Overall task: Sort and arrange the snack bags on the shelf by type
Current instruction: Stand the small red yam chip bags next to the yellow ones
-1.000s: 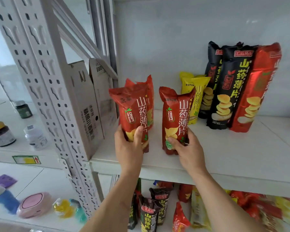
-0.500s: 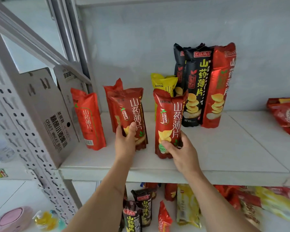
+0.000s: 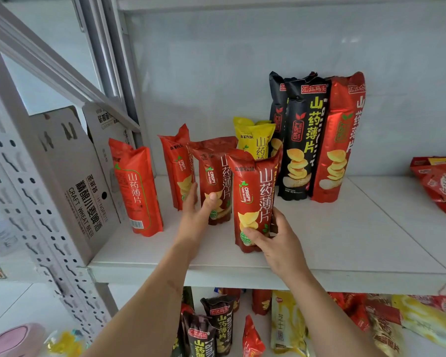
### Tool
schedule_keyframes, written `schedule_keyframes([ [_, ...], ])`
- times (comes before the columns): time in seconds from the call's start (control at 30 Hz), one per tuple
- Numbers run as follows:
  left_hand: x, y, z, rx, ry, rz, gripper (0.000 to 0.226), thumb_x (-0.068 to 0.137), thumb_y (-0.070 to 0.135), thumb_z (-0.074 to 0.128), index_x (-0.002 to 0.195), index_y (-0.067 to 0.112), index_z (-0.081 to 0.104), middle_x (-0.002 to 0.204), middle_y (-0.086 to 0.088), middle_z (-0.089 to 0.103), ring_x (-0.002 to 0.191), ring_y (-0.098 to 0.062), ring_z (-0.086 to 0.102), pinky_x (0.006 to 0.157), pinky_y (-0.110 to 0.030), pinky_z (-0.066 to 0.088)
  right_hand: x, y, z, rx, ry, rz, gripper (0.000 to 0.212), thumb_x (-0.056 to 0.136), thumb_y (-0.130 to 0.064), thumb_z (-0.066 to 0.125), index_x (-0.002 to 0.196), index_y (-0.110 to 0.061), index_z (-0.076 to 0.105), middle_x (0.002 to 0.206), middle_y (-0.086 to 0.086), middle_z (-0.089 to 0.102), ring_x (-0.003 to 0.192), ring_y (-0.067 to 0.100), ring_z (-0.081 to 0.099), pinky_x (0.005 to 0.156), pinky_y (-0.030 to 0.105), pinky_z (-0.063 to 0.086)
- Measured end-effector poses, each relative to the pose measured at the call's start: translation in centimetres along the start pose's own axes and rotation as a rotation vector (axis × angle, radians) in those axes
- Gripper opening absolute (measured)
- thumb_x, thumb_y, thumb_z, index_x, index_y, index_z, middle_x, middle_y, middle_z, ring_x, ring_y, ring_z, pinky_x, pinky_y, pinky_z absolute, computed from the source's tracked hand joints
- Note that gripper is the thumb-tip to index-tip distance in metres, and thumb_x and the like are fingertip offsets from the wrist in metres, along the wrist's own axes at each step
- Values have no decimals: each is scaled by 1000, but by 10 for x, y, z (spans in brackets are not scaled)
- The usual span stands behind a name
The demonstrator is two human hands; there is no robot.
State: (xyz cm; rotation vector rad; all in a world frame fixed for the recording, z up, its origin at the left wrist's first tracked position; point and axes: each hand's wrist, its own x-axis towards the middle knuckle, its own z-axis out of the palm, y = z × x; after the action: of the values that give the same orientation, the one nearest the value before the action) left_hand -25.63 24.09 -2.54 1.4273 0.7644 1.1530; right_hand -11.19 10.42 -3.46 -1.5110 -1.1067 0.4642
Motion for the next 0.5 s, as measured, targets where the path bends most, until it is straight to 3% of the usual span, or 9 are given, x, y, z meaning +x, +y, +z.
schedule_keyframes([
  [0.1,-4,-6,-3,109,91,147,102,68,88,57,153,38,32,159,7,33,144,-14,36,115,-49,38,3,-1,4,-24,-31,4,65,77,-56,73,130,-46,37,112,-27,56,98,-3,60,81,17,49],
  [0.2,-8,-4,-2,114,64,164,110,61,96,52,152,38,32,160,7,32,146,-14,34,117,-50,35,7,-5,9,-17,-48,19,62,77,-53,75,126,-51,37,109,-35,55,96,-6,60,80,14,48],
  [0.3,-9,0,-1,75,-11,151,122,52,97,57,154,34,30,158,5,37,143,-12,39,116,-40,38,12,-10,17,-1,-66,28,59,77,-50,77,124,-53,41,109,-33,58,93,-10,62,74,6,46],
  [0.37,-8,4,-1,53,-68,143,126,49,95,61,154,33,29,153,7,43,138,-7,45,110,-29,43,16,-12,25,1,-74,32,55,78,-49,77,121,-54,42,108,-32,60,94,-8,62,77,10,48],
  [0.5,1,9,-1,10,-135,138,95,48,83,76,129,51,39,119,35,61,112,17,57,89,-12,52,27,-16,42,14,-60,33,47,79,-45,78,107,-62,45,99,-35,60,94,-4,64,80,17,53],
])
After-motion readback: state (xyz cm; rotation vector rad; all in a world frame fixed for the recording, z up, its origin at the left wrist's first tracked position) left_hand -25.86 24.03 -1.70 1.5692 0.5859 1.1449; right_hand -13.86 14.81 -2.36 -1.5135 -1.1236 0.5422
